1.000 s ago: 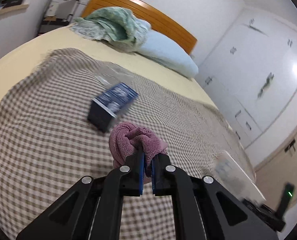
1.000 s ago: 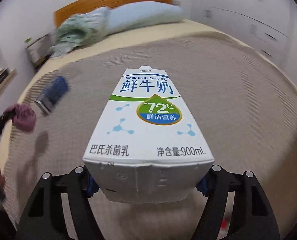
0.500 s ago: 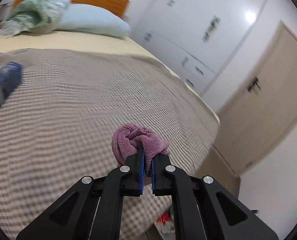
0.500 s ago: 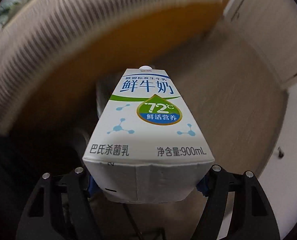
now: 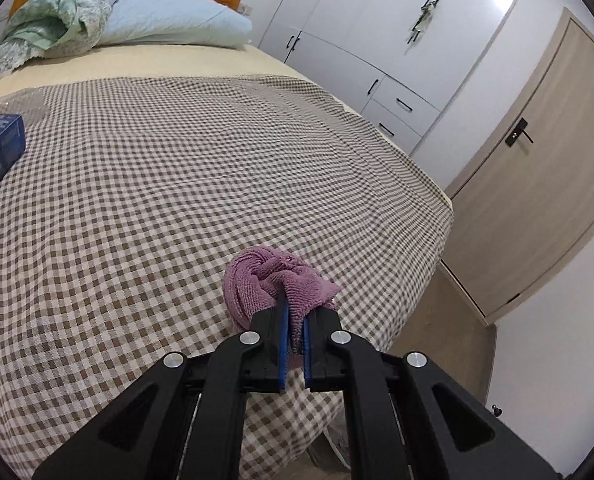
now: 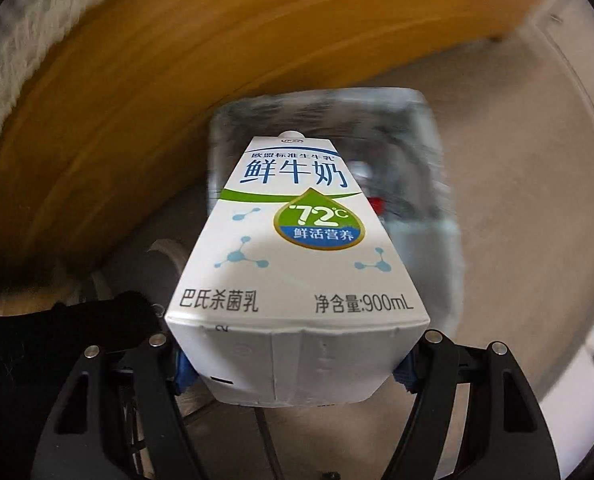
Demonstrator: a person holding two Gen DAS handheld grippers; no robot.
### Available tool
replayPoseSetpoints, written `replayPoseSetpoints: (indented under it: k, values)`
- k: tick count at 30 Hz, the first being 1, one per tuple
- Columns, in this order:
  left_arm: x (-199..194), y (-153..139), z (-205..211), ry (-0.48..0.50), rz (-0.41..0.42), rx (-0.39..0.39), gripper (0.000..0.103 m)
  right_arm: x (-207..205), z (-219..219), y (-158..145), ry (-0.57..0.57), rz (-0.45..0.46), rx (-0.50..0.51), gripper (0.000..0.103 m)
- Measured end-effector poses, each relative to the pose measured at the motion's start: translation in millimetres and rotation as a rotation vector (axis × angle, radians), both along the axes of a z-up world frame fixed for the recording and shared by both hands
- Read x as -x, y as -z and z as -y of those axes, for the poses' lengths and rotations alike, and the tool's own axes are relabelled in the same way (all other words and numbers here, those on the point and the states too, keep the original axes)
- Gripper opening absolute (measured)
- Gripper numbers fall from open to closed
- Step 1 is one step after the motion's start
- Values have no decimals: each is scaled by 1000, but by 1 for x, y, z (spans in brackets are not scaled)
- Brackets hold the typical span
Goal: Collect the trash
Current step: 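Open both tools over the bin to drop the towel and carton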
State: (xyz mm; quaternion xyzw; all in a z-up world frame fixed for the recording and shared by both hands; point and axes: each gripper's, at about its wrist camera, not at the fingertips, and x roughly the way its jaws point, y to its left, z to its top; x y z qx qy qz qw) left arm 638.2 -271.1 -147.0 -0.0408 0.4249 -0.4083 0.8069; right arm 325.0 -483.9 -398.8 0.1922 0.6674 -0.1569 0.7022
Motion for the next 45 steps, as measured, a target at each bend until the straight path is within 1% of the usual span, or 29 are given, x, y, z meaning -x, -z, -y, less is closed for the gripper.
replayPoseSetpoints:
  k: [2,3,5,6,8,11,13,15,17,19,22,24,25,26,27,29,31,32,33,35,38,39,40,41,42,43,44,45]
  values:
    - [-16,1,-2,-8,-1,-16,2,-12,-3,31,-42,-30,16,74]
    - [-16,2,0,-5,-3,-20,3,-14,-1,49,-49,-51,16,74]
    - [-13,4,2,9,-2,-23,3,-12,6,79,-47,-126,-24,74]
    - [-10,3,4,18,2,-23,3,-8,8,86,-32,-138,-59,74]
    - [-4,3,11,41,12,-21,3,2,13,86,8,-116,-117,74]
    - [5,5,24,75,11,-27,3,19,16,68,51,-56,-178,76]
    - [13,5,34,97,9,-37,3,32,18,50,69,-24,-172,76]
    - [25,6,44,127,13,-46,3,46,20,28,90,48,-133,76]
    - [44,5,55,163,28,-56,3,54,21,17,98,102,-121,74]
    - [62,7,71,214,15,-55,3,54,17,21,79,122,-108,73]
    - [83,14,94,280,-23,-54,3,46,11,40,62,155,-49,74]
    - [103,26,113,312,-71,-71,3,38,14,58,57,144,-17,76]
    - [110,32,118,315,-92,-77,3,35,14,69,64,103,-17,77]
    - [123,39,124,324,-131,-81,3,32,15,75,70,59,-44,77]
    - [132,45,131,330,-163,-87,3,32,13,74,68,56,-74,78]
    - [150,67,149,350,-228,-120,3,37,8,59,35,107,-96,84]
    - [160,91,169,372,-312,-157,3,46,6,40,8,166,-106,84]
    - [164,104,181,380,-359,-174,3,54,8,27,8,205,-94,84]
    - [166,114,190,378,-387,-194,3,64,11,15,13,236,-80,84]
    - [171,142,213,372,-446,-261,3,87,23,-2,56,269,-63,84]
    - [173,179,246,365,-524,-362,3,129,46,-18,165,299,-77,84]
    - [174,193,259,360,-540,-391,3,142,50,-20,199,300,-80,84]
    - [172,202,264,362,-532,-408,3,155,53,-22,230,297,-79,84]
    - [176,215,279,389,-500,-433,3,167,59,-23,260,291,-79,84]
    - [182,234,295,428,-485,-469,3,176,63,-23,286,284,-79,84]
    - [184,248,305,447,-492,-504,10,186,65,-24,313,283,-78,84]
    - [184,273,312,440,-512,-569,19,193,68,-23,342,283,-82,84]
    - [185,291,312,405,-527,-613,47,198,72,-22,367,280,-88,84]
